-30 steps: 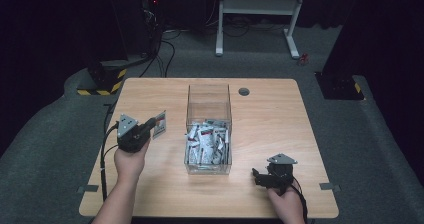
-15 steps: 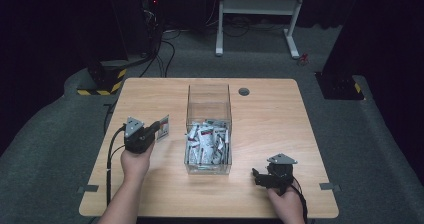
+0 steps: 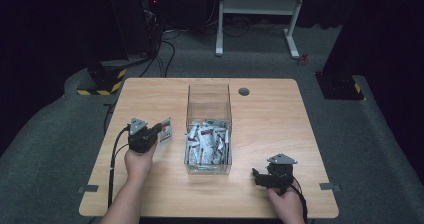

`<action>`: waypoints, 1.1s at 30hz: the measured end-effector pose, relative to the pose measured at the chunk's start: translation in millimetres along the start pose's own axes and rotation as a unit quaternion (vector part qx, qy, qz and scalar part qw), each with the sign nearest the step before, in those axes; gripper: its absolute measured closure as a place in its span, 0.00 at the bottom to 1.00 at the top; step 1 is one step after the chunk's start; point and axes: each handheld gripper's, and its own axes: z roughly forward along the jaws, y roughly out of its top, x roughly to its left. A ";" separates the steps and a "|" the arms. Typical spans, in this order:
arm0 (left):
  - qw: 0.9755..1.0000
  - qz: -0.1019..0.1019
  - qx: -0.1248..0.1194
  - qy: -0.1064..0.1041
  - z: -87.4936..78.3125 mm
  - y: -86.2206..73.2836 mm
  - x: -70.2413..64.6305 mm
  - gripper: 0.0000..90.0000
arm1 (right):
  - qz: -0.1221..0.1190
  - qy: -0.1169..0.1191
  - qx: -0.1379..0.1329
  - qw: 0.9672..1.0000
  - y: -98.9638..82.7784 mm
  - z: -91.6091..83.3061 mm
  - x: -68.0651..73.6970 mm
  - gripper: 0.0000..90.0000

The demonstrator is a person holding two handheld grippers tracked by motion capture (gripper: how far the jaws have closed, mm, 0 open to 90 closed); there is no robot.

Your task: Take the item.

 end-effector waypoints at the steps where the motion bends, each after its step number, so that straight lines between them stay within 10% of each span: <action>1: 1.000 -0.001 0.001 0.003 -0.1 -0.9 1.0 1.00 | 0.000 0.000 0.000 1.000 0.0 0.1 0.0 0.12; 15: 0.999 0.013 0.029 0.026 -0.3 -11.4 9.8 0.94 | 0.000 0.000 0.000 1.000 0.0 0.0 0.0 0.12; 33: 0.999 0.018 0.034 -0.026 -16.3 -8.8 1.4 0.67 | 0.000 0.000 0.000 1.000 0.0 0.0 0.0 0.12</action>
